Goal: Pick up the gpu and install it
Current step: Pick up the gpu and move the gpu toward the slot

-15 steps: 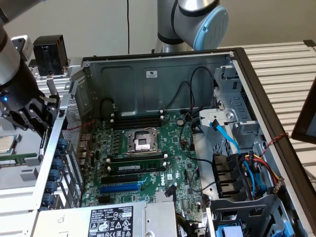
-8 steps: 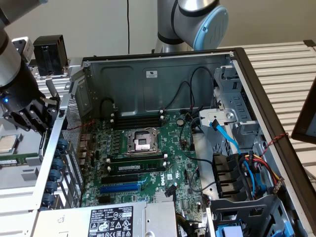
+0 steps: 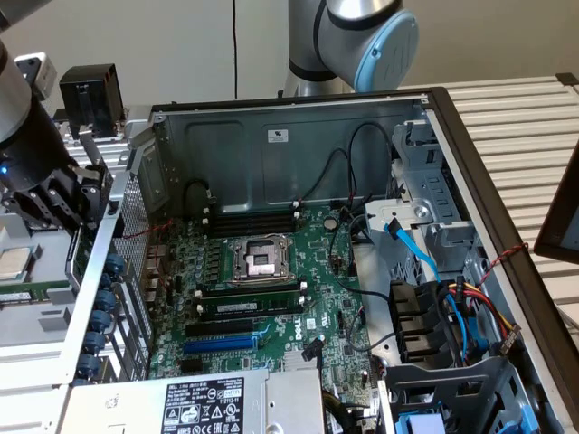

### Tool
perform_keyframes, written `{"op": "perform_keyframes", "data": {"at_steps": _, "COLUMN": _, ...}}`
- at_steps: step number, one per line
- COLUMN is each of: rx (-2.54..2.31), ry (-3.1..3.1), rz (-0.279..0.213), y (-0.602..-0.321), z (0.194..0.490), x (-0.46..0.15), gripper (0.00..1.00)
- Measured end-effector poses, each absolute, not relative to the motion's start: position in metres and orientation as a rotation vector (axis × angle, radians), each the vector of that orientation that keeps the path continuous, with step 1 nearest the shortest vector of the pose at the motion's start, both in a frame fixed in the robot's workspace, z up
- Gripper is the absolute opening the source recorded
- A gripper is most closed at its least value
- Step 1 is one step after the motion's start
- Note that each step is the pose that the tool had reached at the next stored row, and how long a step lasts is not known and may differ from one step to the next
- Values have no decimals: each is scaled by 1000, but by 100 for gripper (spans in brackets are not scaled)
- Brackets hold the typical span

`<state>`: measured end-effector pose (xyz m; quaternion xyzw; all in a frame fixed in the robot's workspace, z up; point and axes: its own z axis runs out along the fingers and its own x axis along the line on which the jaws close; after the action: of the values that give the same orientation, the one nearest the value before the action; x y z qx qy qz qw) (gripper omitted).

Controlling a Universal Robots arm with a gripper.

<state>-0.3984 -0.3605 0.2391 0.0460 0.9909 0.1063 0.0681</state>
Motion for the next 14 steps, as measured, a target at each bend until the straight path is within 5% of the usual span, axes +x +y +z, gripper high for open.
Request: {"op": "perform_keyframes", "data": {"at_steps": 14, "rx": 148, "ry": 2982, "rz": 350, "y": -361, "z": 285, "x": -404, "gripper": 28}}
